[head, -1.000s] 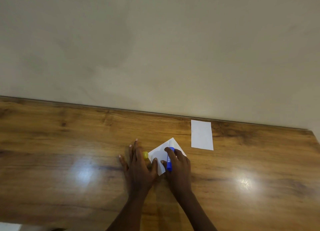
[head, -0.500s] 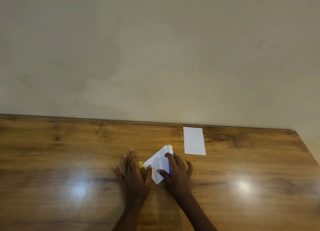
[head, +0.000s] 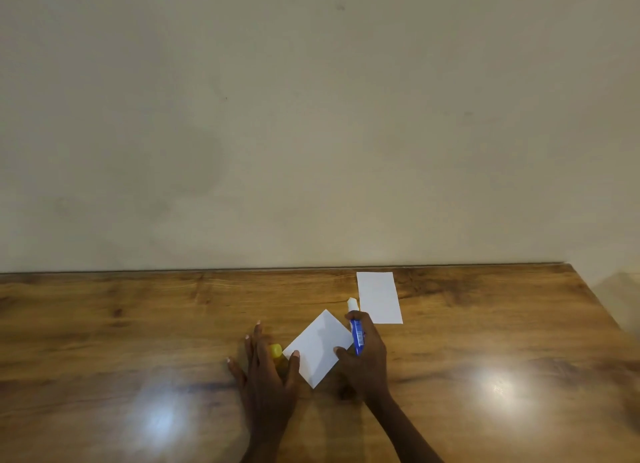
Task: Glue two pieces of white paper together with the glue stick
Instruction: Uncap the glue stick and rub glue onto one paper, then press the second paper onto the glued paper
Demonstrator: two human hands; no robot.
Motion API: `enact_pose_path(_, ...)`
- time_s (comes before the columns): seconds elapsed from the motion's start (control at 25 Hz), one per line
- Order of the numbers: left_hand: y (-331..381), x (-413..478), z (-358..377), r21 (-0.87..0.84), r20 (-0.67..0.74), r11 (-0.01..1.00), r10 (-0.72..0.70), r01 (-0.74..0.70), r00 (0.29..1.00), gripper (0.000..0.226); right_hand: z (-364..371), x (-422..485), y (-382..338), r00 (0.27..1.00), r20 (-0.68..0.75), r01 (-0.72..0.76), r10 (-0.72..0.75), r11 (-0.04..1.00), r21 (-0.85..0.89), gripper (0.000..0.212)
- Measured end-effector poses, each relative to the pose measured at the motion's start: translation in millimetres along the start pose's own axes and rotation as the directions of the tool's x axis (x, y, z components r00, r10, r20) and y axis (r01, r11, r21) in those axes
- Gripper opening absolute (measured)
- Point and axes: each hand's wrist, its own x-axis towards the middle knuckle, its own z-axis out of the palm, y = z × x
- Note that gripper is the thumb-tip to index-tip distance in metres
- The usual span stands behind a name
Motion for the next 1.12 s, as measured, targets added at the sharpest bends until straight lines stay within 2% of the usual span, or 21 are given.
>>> enact_pose_path(0.24, 5.8, 0.2, -7.5, -0.208, -0.035, 0.970, -0.140, 0.130, 0.990, 0.052, -42.4, -7.7, 0.6, 0.990, -0.126, 0.101, -0.070, 0.960, 0.261, 0.026)
enact_pose_path(0.32, 17.9, -1.1, -6.8, -0.223, -0.051, 0.968, -0.132, 0.117, 0.990, 0.045, -68.1, -11.2, 7.9, 0.985, -0.140, 0.142, -0.102, 0.941, 0.307, 0.029)
enact_pose_path(0.4, 43.0, -5.3, -1.8, -0.216, -0.033, 0.976, -0.040, 0.032, 0.999, 0.033, -91.1, -13.4, 14.4, 0.984, -0.143, 0.153, -0.109, 0.924, 0.351, 0.039)
enact_pose_path(0.48, 82.1, -13.8, 7.3, -0.309, 0.111, 0.951, 0.066, -0.028, 0.992, 0.029, -110.7, -14.3, 18.0, 0.985, -0.149, 0.144, -0.091, 0.909, 0.391, 0.042)
enact_pose_path(0.6, 138.7, -28.6, 23.1, -0.382, 0.338, 0.922, 0.195, -0.055, 0.921, 0.034, -137.5, -12.1, 18.6, 0.978, -0.180, 0.170, -0.102, 0.894, 0.415, 0.031)
enact_pose_path(0.68, 162.7, -36.5, 36.2, -0.282, 0.374, 0.941, 0.288, -0.188, 0.882, 0.047, -157.1, -8.3, 20.4, 0.970, -0.213, 0.191, -0.115, 0.902, 0.386, 0.027)
enact_pose_path(0.8, 183.2, -48.8, 53.1, -0.032, 0.374, 0.897, 0.419, -0.440, 0.827, 0.100, -186.0, 0.1, 26.7, 0.952, -0.297, 0.172, -0.074, 0.932, 0.319, 0.025)
enact_pose_path(0.84, 188.1, -52.2, 59.7, 0.027, 0.381, 0.874, 0.440, -0.485, 0.814, 0.107, -193.8, 1.7, 28.8, 0.944, -0.319, 0.185, -0.082, 0.933, 0.309, 0.025)
enact_pose_path(0.96, 195.7, -65.0, 83.6, 0.149, 0.450, 0.827, 0.432, -0.542, 0.782, 0.099, -210.7, 4.4, 37.5, 0.940, -0.322, 0.202, -0.113, 0.944, 0.259, 0.028)
enact_pose_path(1.08, 191.9, -70.1, 108.3, 0.244, 0.498, 0.820, 0.352, -0.518, 0.792, 0.063, -216.3, 9.8, 54.4, 0.946, -0.296, 0.192, -0.132, 0.964, 0.183, 0.029)
enact_pose_path(1.12, 188.5, -70.4, 115.5, 0.266, 0.503, 0.817, 0.336, -0.512, 0.796, 0.059, -216.1, 11.8, 60.9, 0.948, -0.284, 0.193, -0.146, 0.970, 0.146, 0.029)
